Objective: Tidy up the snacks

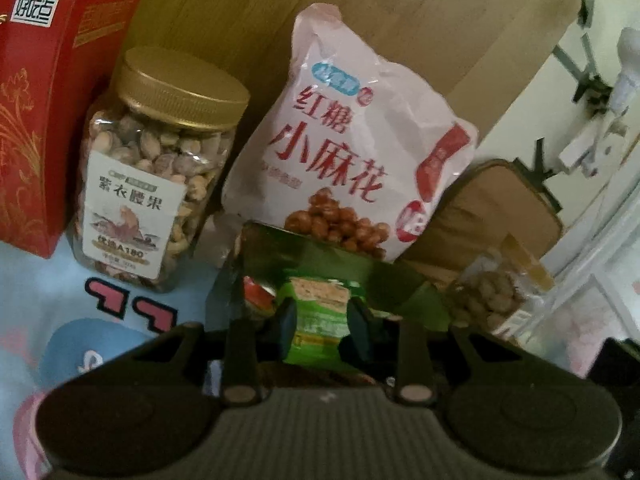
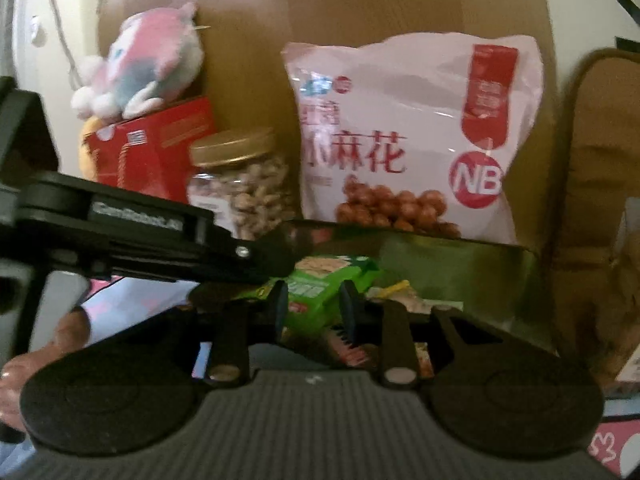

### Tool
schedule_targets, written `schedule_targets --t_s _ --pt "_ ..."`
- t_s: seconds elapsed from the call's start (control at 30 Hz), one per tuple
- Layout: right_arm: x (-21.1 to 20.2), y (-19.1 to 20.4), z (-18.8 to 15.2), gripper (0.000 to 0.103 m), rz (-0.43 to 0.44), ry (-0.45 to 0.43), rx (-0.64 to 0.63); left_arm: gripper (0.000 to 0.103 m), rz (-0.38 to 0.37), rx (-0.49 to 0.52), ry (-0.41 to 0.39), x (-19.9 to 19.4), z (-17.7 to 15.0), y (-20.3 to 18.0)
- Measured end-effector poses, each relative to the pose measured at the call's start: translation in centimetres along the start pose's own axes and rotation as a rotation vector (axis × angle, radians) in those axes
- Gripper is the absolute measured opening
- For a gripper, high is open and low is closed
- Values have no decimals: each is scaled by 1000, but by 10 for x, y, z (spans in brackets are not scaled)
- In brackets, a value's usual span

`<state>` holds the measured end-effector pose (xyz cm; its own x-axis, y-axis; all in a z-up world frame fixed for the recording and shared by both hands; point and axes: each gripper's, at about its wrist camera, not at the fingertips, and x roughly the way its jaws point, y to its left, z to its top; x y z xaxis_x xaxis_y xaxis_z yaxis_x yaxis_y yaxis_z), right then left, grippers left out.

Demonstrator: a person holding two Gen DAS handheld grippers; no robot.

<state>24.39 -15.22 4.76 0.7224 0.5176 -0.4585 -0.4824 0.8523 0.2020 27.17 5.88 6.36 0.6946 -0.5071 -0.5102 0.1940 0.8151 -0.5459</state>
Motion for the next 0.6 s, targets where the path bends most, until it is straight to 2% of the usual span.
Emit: schedule_targets --t_s 0.13,0.27,0.3,0.47,0.6 --pt "-17 -3 -3 33 9 -28 37 28 -56 22 -41 -32 -8 -10" --pt "-59 -2 -18 33 54 -78 93 28 -122 59 -69 -77 -39 -15" --pt "-68 -2 -24 33 70 -78 112 31 -127 63 -63 -84 -49 -14" --pt "-102 -16 -74 33 95 -29 251 31 -97 10 31 -94 -102 5" --pt "-104 -38 -97 34 55 28 390 31 -89 -69 90 -81 -113 17"
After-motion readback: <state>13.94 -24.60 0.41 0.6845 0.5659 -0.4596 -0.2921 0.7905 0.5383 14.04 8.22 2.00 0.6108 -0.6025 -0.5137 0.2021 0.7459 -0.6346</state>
